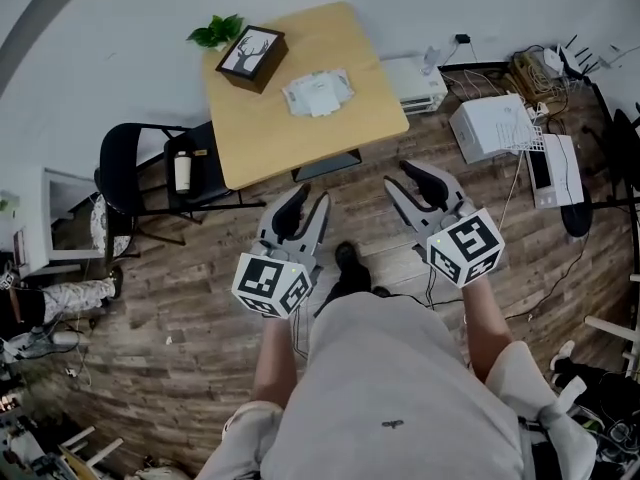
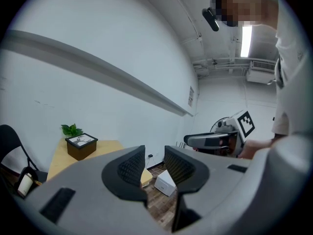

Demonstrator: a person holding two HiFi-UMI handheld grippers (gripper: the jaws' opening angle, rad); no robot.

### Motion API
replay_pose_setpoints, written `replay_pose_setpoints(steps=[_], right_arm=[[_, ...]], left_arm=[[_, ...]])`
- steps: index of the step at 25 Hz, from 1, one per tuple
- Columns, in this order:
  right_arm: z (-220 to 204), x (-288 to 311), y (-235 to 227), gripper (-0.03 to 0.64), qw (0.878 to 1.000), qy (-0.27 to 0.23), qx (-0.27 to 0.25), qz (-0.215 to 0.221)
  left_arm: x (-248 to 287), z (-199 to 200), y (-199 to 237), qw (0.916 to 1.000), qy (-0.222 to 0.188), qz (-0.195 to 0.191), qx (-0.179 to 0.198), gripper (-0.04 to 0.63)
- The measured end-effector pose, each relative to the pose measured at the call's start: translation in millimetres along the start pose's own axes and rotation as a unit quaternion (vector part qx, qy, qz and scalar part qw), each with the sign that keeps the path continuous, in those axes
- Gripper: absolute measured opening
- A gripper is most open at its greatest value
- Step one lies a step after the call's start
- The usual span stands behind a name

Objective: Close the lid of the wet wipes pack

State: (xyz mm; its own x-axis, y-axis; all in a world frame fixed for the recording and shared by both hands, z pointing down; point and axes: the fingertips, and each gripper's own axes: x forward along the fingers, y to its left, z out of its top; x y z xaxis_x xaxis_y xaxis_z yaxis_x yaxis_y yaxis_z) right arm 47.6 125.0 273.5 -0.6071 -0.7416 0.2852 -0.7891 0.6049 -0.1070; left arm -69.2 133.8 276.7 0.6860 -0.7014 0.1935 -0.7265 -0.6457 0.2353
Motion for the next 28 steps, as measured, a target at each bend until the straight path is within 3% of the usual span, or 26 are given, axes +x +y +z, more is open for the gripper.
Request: replay_pose_setpoints(steps=[6,16,28], right_arm=[[5.1,37.3,-10.2,0.127,1.000,0.010,0.003,-0.010],[3.2,69.6,-12.4,0.129,1.000,0.026,0.006,-0.007],[-9.3,123.7,-33.7,0.132,0.998,0.056,-0.004,0.017]], left_arm=[[13.9,9.0,38.1,1.0000,-0.004,-0.003,-0.001,0.104],[30.5,7.4,59.5,0.9997,0.007,-0.020,-0.009,0.104],[57.5,-3.4,94.6,0.9992,0.024,-0.002,-0.031,0.104]])
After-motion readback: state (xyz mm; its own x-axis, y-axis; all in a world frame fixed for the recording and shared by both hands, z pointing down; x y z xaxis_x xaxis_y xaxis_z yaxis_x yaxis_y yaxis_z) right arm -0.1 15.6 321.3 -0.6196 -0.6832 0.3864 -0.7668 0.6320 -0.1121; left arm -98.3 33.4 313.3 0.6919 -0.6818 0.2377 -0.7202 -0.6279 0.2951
